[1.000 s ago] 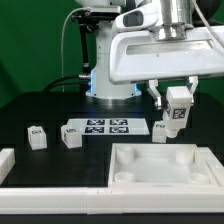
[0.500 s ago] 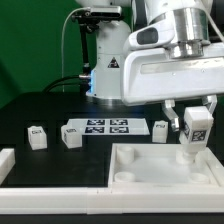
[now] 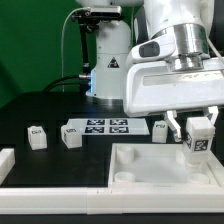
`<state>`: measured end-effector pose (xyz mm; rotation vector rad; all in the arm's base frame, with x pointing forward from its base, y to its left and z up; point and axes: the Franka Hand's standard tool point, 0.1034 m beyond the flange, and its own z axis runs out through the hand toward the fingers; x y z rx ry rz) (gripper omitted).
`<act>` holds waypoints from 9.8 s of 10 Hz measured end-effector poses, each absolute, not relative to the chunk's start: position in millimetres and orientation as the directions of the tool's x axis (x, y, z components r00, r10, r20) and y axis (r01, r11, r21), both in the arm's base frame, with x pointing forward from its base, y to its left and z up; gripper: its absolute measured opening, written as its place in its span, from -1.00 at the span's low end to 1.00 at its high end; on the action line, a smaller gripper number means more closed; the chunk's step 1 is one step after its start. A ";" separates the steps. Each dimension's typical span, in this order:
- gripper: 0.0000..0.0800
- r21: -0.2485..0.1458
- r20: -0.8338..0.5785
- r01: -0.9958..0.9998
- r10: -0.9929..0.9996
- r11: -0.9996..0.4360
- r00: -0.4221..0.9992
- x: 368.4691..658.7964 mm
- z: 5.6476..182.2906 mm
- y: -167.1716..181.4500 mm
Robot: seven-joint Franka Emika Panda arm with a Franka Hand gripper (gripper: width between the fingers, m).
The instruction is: Assemble one leg
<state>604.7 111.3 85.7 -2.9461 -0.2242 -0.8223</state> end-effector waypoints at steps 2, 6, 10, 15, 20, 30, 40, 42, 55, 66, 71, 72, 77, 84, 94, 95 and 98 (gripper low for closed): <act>-0.27 -0.026 0.561 0.164 0.122 -0.986 0.819 606.0 87.6 114.3; -0.27 -0.024 0.555 0.164 0.124 -0.986 0.822 604.7 82.0 112.8; -0.27 -0.023 0.565 0.165 0.123 -0.986 0.816 606.3 81.0 114.0; -0.27 -0.026 0.561 0.166 0.123 -0.986 0.818 612.4 67.9 117.3; -0.27 -0.025 0.552 0.167 0.125 -0.986 0.824 611.0 66.4 114.5; 0.62 -0.029 0.530 0.168 0.128 -0.985 0.838 608.6 63.0 115.2; 0.62 -0.140 -0.144 0.148 0.168 -0.979 0.975 610.5 65.0 117.5; 0.62 -0.139 -0.140 0.144 0.164 -0.980 0.977 608.9 72.3 116.7; -0.13 -0.133 -0.086 0.114 0.126 -0.985 0.988 634.7 73.4 117.2; -0.27 -0.013 -0.106 -0.743 -0.738 -0.669 0.666 631.3 74.6 116.4; -0.27 0.033 -0.066 -0.977 -0.975 -0.213 0.210 632.5 74.0 116.6; -0.27 0.038 -0.077 -0.993 -0.992 -0.108 0.104 632.3 74.1 118.9; 0.52 0.003 -0.086 -0.923 -0.920 -0.384 0.383 633.2 73.3 118.9; 0.62 -0.061 -0.058 -0.267 -0.263 -0.962 0.963 632.7 74.5 112.6; -0.27 -0.062 -0.048 0.143 0.147 -0.988 0.988 630.3 73.9 110.3; -0.27 -0.062 -0.048 0.144 0.147 -0.988 0.988 630.3 73.9 110.2; -0.27 -0.042 -0.028 -0.244 -0.243 -0.969 0.970 626.4 73.5 118.1</act>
Offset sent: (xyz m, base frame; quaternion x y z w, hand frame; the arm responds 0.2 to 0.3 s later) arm 0.0013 -0.0003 -0.0065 0.0046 0.0140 -0.0018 0.9999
